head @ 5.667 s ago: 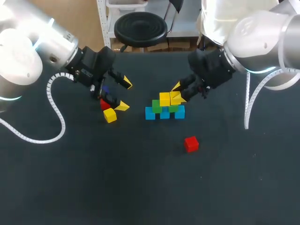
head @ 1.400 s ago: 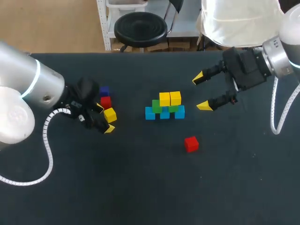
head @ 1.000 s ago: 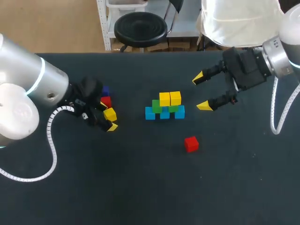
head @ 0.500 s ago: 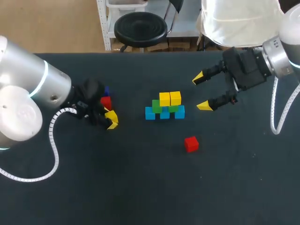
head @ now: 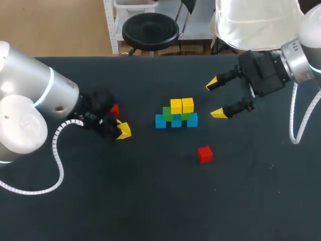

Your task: Place the blue cubes, place green cubes on the blue cubes, place the yellow cubes on the green cubes, then place the red cubes on the yellow cubes, and place purple cube on the red cubes.

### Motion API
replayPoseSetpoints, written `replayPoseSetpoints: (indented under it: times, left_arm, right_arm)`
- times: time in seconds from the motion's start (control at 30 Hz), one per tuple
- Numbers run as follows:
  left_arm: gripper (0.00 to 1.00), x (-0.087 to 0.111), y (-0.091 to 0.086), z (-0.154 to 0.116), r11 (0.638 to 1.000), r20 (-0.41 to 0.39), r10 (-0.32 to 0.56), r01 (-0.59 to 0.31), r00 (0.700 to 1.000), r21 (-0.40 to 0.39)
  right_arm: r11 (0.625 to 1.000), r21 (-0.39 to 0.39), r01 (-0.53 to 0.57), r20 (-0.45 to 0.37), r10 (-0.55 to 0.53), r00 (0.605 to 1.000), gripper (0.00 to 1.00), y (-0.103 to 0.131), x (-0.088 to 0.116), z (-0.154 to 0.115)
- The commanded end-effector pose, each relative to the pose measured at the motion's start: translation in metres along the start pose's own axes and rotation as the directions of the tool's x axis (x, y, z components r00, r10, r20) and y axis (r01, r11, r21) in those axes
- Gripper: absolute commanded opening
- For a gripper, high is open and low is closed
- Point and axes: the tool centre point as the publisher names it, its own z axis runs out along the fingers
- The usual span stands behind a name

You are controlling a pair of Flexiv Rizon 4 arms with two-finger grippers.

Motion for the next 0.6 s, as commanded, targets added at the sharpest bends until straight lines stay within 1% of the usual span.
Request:
replayPoseSetpoints:
  times: [0.03,0.13,0.43,0.6]
  left_arm:
    - [0.00,-0.014,-0.006,-0.008,0.995,0.025,0.094,-0.095,0.995,0.032]
    - [0.00,-0.027,-0.010,-0.012,0.989,0.027,0.145,-0.146,0.989,0.033]
    - [0.00,-0.056,-0.014,-0.018,0.976,0.041,0.211,-0.213,0.977,0.051]
    - [0.00,-0.069,-0.017,-0.020,0.970,0.045,0.234,-0.237,0.971,0.052]
  right_arm:
    - [1.000,-0.001,0.001,0.002,-0.001,1.000,1.00,-0.001,0.000,0.001]
    - [1.000,-0.001,0.001,0.002,-0.001,1.000,1.00,-0.001,0.000,0.001]
    - [1.000,-0.001,0.001,0.002,-0.001,1.000,1.00,-0.001,0.000,0.001]
    - [1.000,-0.001,0.001,0.002,-0.001,1.000,1.00,-0.001,0.000,0.001]
